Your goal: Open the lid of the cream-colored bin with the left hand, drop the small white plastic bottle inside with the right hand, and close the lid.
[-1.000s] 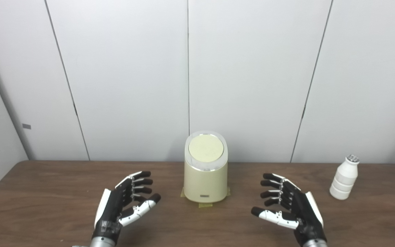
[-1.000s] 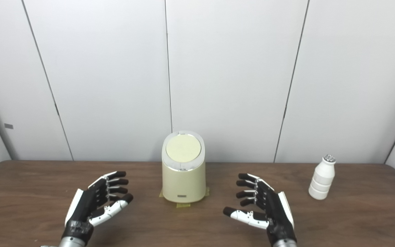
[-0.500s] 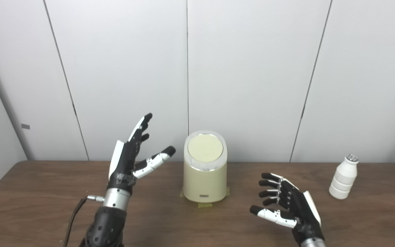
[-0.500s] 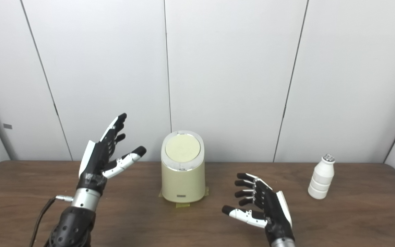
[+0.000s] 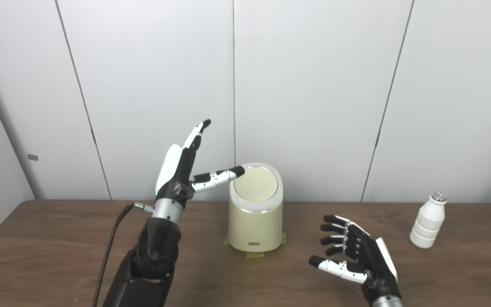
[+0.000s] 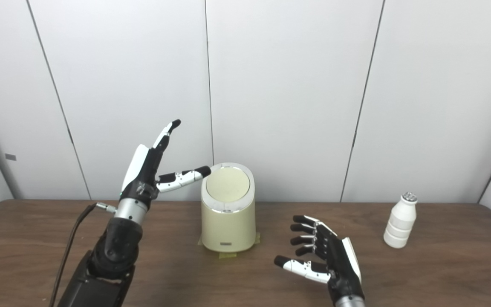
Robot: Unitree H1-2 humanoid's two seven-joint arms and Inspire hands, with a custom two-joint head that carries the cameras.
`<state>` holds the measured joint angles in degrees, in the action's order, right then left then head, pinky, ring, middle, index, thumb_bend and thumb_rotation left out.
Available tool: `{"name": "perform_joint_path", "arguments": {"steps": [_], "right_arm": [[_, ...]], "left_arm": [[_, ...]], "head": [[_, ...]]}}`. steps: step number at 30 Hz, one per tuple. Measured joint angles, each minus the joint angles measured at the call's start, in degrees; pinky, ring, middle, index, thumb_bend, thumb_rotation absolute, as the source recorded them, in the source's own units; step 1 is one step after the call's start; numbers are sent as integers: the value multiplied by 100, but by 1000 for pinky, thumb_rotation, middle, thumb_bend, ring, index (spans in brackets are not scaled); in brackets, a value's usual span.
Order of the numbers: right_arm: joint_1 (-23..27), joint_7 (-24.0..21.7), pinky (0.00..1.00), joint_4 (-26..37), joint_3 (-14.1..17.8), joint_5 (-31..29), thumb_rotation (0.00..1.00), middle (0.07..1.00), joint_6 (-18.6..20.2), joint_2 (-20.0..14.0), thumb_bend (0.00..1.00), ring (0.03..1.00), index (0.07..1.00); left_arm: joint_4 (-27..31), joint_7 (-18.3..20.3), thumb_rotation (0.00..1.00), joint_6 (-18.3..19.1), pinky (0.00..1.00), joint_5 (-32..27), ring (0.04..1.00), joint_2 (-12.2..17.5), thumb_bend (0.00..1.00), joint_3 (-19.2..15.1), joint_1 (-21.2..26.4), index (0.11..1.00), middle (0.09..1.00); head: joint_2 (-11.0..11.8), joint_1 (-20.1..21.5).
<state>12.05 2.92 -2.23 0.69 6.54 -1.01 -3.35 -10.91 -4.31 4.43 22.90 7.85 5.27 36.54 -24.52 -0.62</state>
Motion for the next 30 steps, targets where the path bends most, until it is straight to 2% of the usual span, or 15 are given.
{"name": "perform_joint_path", "arguments": {"steps": [5, 10, 14, 24, 30], "right_arm": [[1, 10, 495, -7, 1, 0, 191, 703, -3, 0, 763, 600, 713], [1, 18, 477, -8, -2, 21, 176, 698, -4, 3, 748, 591, 711], [1, 26, 479, -1, -1, 28, 169, 699, 2, 15, 740, 598, 711], [-14, 48, 450, 65, -17, 83, 166, 698, 39, 52, 704, 573, 710], [-30, 49, 478, 161, -48, 176, 179, 699, 68, 62, 707, 595, 708]], "left_arm": [[-273, -71, 367, 58, 1000, 252, 1000, -45, 941, 131, 29, 1000, 1000], [-528, -371, 374, 88, 1000, 589, 1000, -77, 925, 260, 95, 1000, 1000], [-724, -465, 361, 131, 1000, 797, 1000, -79, 920, 409, 156, 1000, 1000], [-1029, -526, 339, 134, 1000, 865, 1000, -121, 898, 534, 219, 1000, 1000], [-1222, -666, 333, 139, 1000, 886, 1000, -143, 889, 595, 289, 1000, 1000]], "head": [[0, 18], [-17, 44], [-26, 44], [-44, 105], [-53, 149]]}}
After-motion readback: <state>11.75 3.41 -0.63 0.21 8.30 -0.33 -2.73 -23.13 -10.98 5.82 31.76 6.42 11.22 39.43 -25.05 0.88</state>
